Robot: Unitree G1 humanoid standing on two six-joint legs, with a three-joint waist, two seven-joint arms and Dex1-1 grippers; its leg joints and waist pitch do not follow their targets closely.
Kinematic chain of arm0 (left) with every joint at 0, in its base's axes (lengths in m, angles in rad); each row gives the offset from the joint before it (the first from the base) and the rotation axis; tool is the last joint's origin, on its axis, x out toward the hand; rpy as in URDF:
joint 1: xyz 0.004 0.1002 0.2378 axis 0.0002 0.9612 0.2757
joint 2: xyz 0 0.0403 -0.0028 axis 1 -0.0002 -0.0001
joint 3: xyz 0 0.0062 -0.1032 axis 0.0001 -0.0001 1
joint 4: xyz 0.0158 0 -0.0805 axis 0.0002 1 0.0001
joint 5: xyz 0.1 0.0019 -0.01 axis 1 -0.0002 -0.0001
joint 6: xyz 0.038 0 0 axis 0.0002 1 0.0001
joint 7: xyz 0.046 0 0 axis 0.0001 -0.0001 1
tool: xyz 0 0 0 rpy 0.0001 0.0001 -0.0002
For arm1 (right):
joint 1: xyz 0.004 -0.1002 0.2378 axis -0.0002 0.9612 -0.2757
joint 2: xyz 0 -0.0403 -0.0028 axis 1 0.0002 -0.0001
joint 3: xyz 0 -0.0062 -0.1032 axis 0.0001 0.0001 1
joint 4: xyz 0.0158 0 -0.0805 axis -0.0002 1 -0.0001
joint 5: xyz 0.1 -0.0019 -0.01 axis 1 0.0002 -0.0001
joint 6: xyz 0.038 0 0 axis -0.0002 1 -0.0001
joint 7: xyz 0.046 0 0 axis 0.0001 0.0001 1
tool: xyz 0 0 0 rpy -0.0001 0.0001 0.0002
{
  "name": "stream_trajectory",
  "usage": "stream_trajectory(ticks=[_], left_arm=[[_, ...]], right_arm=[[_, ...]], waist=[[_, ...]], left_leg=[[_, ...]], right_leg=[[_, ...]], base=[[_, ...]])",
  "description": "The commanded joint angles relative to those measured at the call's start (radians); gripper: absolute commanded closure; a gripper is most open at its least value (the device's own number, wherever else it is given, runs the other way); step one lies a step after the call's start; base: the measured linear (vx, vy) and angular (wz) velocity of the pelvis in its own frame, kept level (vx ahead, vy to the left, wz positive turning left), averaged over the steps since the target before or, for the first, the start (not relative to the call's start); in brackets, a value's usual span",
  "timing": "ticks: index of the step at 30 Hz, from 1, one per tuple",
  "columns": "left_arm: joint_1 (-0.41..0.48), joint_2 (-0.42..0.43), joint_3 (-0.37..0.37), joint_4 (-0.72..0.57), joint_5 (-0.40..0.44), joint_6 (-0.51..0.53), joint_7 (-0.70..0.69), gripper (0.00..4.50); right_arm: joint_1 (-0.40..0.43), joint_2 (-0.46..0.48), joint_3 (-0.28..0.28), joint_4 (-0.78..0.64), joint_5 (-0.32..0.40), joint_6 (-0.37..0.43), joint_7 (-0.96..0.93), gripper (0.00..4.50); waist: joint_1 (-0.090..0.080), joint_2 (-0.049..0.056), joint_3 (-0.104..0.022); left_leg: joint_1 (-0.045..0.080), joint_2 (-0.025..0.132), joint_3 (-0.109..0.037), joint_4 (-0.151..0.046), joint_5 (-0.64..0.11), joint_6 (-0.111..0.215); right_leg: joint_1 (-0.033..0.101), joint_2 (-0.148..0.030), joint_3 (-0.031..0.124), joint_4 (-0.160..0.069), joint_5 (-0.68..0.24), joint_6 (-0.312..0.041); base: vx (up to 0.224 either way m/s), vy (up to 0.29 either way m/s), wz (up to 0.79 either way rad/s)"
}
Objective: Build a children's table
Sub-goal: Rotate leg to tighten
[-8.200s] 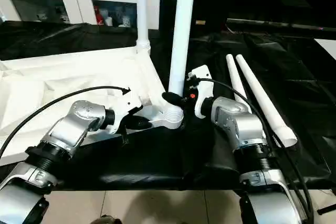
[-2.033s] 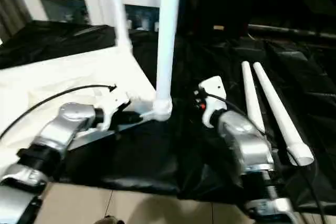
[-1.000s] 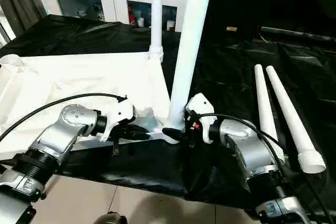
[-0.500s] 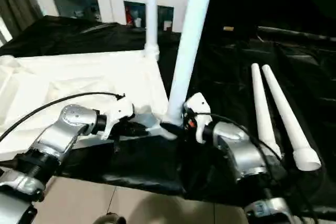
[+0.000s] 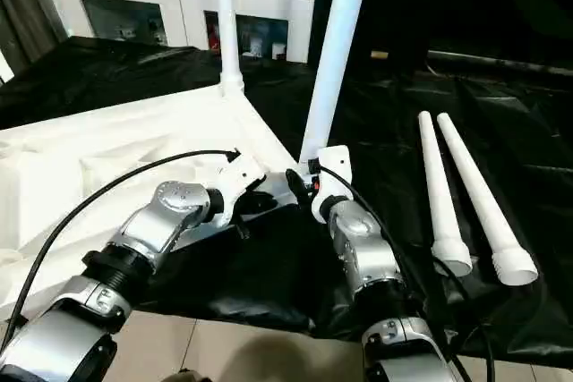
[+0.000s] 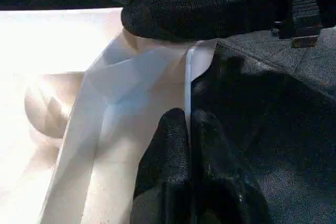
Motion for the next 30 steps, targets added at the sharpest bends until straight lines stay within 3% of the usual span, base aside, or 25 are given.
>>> stream_trajectory(ticks=[1, 3, 4, 6, 7, 8, 9, 11, 16, 21, 27, 30], left_arm=[[-0.009, -0.019, -0.009, 0.018, -0.002, -0.028, 0.008, 4.5], [-0.004, 0.007, -0.007, 0.015, -0.007, -0.061, -0.023, 4.5], [0.003, 0.027, -0.005, 0.008, -0.013, -0.075, -0.048, 4.5], [0.003, 0.027, -0.005, 0.008, -0.013, -0.075, -0.048, 4.5], [0.019, 0.075, 0.003, -0.004, -0.02, -0.103, -0.096, 4.5], [0.019, 0.075, 0.003, -0.004, -0.02, -0.103, -0.096, 4.5], [0.019, 0.075, 0.003, -0.004, -0.02, -0.103, -0.096, 4.5], [0.034, 0.113, 0.008, -0.02, -0.037, -0.128, -0.162, 4.5], [0.068, 0.166, -0.012, -0.093, -0.083, -0.163, -0.327, 4.5], [0.088, 0.182, -0.023, -0.15, -0.12, -0.142, -0.401, 4.5], [0.1, 0.187, -0.022, -0.172, -0.129, -0.14, -0.437, 4.5], [0.104, 0.19, -0.021, -0.175, -0.126, -0.138, -0.44, 4.5]], right_arm=[[0.005, 0.039, 0.032, 0.024, 0.021, 0.019, 0.06, 1.02], [0.001, 0.013, 0.029, 0.007, 0.031, 0.009, 0.1, 0.84], [-0.002, -0.013, 0.026, -0.007, 0.04, 0.016, 0.136, 0.71], [-0.002, -0.013, 0.026, -0.007, 0.04, 0.016, 0.136, 0.58], [0.007, -0.108, 0.05, -0.067, 0.06, 0.063, 0.299, 0.52], [0.007, -0.108, 0.05, -0.067, 0.06, 0.063, 0.299, 0.42], [0.007, -0.108, 0.05, -0.067, 0.06, 0.063, 0.299, 0.22], [0.037, -0.213, 0.096, -0.138, 0.06, 0.084, 0.472, 0.22], [0.071, -0.315, 0.128, -0.212, 0.074, 0.085, 0.643, 0.22], [0.076, -0.337, 0.142, -0.233, 0.086, 0.079, 0.693, 0.22], [0.082, -0.34, 0.151, -0.251, 0.098, 0.1, 0.745, 0.38], [0.086, -0.341, 0.156, -0.252, 0.1, 0.104, 0.759, 0.7]], waist=[[-0.005, -0.007, -0.055], [-0.005, -0.009, -0.055], [-0.004, -0.016, -0.055], [-0.003, -0.012, -0.056], [-0.004, -0.012, -0.056], [-0.002, -0.017, -0.057], [0.001, -0.015, -0.058], [0.003, -0.015, -0.058], [-0.001, -0.012, -0.064], [0.003, -0.012, -0.069], [0.008, -0.012, -0.062], [0.008, -0.012, -0.062]], left_leg=[[0.024, 0.047, -0.022, -0.084, -0.294, -0.021], [0.023, 0.046, -0.021, -0.084, -0.285, -0.014], [0.021, 0.046, -0.019, -0.082, -0.273, -0.007], [0.02, 0.046, -0.019, -0.082, -0.252, 0.002], [0.019, 0.047, -0.019, -0.082, -0.245, 0.003], [0.015, 0.044, -0.017, -0.079, -0.22, 0.017], [0.016, 0.045, -0.018, -0.077, -0.209, 0.02], [0.013, 0.046, -0.018, -0.074, -0.194, 0.035], [0.015, 0.049, -0.014, -0.068, -0.143, 0.066], [0.012, 0.05, -0.01, -0.058, -0.079, 0.108], [0.016, 0.053, -0.009, -0.065, -0.156, 0.077], [0.016, 0.054, -0.008, -0.067, -0.176, 0.056]], right_leg=[[0.014, -0.078, 0.043, -0.105, -0.207, -0.165], [0.014, -0.078, 0.043, -0.106, -0.197, -0.167], [0.016, -0.078, 0.043, -0.106, -0.192, -0.167], [0.015, -0.078, 0.044, -0.104, -0.176, -0.171], [0.016, -0.078, 0.043, -0.103, -0.169, -0.174], [0.027, -0.072, 0.042, -0.101, -0.134, -0.166], [0.024, -0.074, 0.041, -0.099, -0.118, -0.167], [0.027, -0.073, 0.038, -0.096, -0.084, -0.174], [0.025, -0.071, 0.036, -0.082, 0.032, -0.227], [0.022, -0.068, 0.033, -0.067, 0.147, -0.269], [0.017, -0.072, 0.035, -0.079, 0.014, -0.252], [0.017, -0.074, 0.037, -0.083, -0.026, -0.243]], base=[[0.0, 0.0, 0.0], [0.0, 0.0, 0.0], [0.0, 0.0, 0.0], [0.0, 0.0, 0.0], [0.0, 0.0, 0.0], [0.0, 0.0, 0.0], [0.0, 0.0, 0.0], [0.0, 0.0, 0.0], [0.0, 0.0, 0.0], [0.0, 0.0, 0.0], [0.0, 0.0, 0.0], [0.0, 0.0, 0.0]])
